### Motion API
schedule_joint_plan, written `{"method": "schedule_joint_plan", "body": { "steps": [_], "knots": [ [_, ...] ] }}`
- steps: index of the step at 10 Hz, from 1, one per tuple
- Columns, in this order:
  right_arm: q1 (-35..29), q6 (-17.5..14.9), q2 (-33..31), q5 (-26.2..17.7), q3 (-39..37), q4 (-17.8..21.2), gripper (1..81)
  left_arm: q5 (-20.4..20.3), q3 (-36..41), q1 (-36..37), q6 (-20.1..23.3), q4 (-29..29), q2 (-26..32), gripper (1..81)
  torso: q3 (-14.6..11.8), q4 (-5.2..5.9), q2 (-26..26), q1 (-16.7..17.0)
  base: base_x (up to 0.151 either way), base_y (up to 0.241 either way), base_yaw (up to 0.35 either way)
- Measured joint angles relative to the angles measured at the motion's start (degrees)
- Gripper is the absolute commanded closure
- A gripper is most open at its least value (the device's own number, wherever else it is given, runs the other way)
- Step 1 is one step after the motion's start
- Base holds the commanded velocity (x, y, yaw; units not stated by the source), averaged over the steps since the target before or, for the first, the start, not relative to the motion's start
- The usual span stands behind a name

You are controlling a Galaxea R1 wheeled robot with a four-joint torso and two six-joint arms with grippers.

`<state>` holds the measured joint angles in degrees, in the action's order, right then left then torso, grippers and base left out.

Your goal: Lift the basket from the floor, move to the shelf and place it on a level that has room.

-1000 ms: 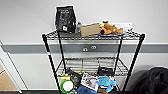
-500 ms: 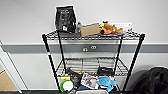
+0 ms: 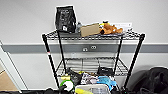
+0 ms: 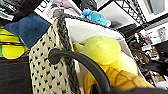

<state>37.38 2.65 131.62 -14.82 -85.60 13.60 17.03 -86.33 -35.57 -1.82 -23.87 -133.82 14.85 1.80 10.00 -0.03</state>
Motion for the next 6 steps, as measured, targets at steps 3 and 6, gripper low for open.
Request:
{"method": "schedule_joint_plan", "body": {
  "steps": [3, 6],
  "knots": [
    [-2.8, 0.0, -1.7, -0.1, 3.0, 1.9, 81.1, 0.1, 4.5, 3.1, -1.6, -0.1, 2.9, 81.1, 0.0, 0.0, 0.0, 0.0, 0.0, 0.0, 0.0],
    [-5.6, 0.0, -4.4, -0.4, 6.7, 4.0, 81.1, 0.5, 9.3, 6.5, -3.9, -0.2, 5.3, 81.1, 0.0, 0.0, 0.0, 0.0, 0.0, 0.0, 0.0]
  ]
}}
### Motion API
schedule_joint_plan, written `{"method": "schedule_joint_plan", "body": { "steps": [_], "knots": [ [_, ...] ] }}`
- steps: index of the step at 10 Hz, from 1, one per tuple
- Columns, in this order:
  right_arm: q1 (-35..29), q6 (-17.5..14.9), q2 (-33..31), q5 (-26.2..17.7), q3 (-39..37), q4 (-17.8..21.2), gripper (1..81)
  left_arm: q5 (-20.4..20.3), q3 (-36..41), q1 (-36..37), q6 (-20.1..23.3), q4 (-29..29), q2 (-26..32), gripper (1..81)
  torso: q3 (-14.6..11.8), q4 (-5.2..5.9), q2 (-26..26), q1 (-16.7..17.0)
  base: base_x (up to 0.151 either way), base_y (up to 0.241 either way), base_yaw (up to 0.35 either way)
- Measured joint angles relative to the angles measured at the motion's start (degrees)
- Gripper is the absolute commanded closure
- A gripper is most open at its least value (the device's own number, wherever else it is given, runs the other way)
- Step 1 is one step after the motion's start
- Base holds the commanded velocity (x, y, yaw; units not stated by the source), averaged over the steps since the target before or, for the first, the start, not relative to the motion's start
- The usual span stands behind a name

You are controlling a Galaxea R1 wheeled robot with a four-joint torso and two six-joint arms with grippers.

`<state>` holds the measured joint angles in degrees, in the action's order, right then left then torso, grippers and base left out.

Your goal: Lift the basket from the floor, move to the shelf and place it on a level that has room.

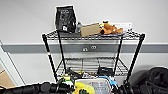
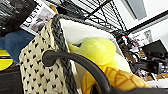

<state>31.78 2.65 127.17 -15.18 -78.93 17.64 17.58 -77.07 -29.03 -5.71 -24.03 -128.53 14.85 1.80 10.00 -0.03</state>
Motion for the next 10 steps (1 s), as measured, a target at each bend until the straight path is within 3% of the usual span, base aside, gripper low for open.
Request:
{"method": "schedule_joint_plan", "body": {
  "steps": [6, 10],
  "knots": [
    [-5.7, 0.1, -5.6, -0.8, 8.5, 3.6, 81.1, 0.9, 7.4, 6.1, -4.1, 0.0, 3.6, 81.1, 0.0, 0.0, 0.0, 0.0, 0.0, 0.0, 0.0],
    [-11.7, 2.7, -5.6, -1.8, 9.5, 4.6, 81.1, 2.0, 8.4, 12.7, -7.9, 0.0, 4.6, 81.1, 0.0, 0.0, 0.0, 0.0, 0.0, 0.0, 0.0]
  ]
}}
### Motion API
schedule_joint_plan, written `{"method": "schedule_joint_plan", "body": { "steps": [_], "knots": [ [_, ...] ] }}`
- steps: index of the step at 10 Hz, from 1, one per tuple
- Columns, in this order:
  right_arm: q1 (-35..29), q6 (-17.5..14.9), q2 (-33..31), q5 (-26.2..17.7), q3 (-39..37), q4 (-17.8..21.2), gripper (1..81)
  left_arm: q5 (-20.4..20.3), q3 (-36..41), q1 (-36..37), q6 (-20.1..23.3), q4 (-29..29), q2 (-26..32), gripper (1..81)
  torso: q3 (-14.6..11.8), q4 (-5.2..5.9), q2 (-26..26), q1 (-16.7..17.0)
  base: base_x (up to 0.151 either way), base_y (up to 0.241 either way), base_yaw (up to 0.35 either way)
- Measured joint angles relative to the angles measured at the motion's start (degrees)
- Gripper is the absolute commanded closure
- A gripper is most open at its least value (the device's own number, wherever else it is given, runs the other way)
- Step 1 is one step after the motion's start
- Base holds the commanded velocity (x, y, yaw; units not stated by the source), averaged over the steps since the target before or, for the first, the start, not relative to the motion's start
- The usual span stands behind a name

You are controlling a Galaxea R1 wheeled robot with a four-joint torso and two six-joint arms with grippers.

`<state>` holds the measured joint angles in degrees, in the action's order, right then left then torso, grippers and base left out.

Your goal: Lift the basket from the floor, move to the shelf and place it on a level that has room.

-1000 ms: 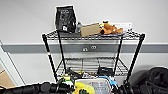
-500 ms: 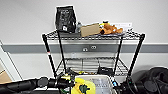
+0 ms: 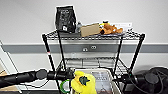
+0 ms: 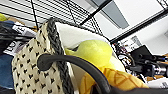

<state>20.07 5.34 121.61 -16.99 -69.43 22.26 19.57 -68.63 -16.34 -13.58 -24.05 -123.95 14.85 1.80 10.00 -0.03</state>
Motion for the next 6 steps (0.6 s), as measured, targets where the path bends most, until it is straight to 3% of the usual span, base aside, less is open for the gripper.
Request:
{"method": "schedule_joint_plan", "body": {
  "steps": [6],
  "knots": [
    [-7.5, 5.2, -1.4, -2.7, 2.7, 0.2, 81.1, 1.7, 1.8, 8.6, -6.2, 0.0, 0.7, 81.1, 0.0, 0.0, 0.0, 0.0, 0.0, 0.0, 0.0]
  ]
}}
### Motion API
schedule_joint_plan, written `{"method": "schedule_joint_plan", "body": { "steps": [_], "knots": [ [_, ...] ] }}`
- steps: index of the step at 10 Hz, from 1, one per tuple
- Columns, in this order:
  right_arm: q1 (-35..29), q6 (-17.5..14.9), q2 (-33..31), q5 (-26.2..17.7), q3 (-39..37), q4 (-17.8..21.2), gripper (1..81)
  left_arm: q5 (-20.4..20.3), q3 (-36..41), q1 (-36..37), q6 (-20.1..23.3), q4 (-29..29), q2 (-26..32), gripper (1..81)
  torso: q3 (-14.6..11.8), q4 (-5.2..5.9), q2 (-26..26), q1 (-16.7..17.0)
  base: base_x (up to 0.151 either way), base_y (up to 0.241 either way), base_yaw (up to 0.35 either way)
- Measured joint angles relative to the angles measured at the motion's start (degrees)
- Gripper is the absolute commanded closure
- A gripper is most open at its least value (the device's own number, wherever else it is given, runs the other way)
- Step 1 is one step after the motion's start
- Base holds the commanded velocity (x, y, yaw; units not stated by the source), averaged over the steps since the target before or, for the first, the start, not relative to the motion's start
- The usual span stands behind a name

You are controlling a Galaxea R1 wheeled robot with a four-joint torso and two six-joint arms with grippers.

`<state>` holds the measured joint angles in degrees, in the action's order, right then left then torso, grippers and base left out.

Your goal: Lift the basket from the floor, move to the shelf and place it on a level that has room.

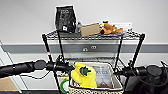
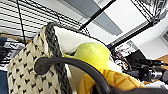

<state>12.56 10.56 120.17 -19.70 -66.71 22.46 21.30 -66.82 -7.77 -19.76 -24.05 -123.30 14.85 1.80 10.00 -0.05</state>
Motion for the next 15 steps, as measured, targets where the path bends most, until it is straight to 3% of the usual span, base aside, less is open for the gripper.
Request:
{"method": "schedule_joint_plan", "body": {
  "steps": [3, 10, 15],
  "knots": [
    [-4.2, 1.0, 0.6, -1.3, -0.3, 0.3, 81.1, 0.6, -2.4, 0.9, -0.2, 0.0, -0.9, 81.1, 0.0, 0.0, 0.0, 0.0, 0.0, 0.0, 0.0],
    [-8.4, 1.4, 7.9, -2.2, -11.3, 0.2, 81.1, 0.8, -13.2, 6.7, -0.2, 0.1, -5.0, 81.1, 0.0, 0.0, 0.0, 0.0, 0.0, 0.0, 0.0],
    [-8.3, 1.5, 14.7, -2.3, -22.3, -4.9, 81.1, -3.0, -23.0, 6.6, 0.0, 5.1, -11.6, 81.1, 0.0, 0.0, 0.0, 0.0, 0.0, 0.0, 0.0]
  ]
}}
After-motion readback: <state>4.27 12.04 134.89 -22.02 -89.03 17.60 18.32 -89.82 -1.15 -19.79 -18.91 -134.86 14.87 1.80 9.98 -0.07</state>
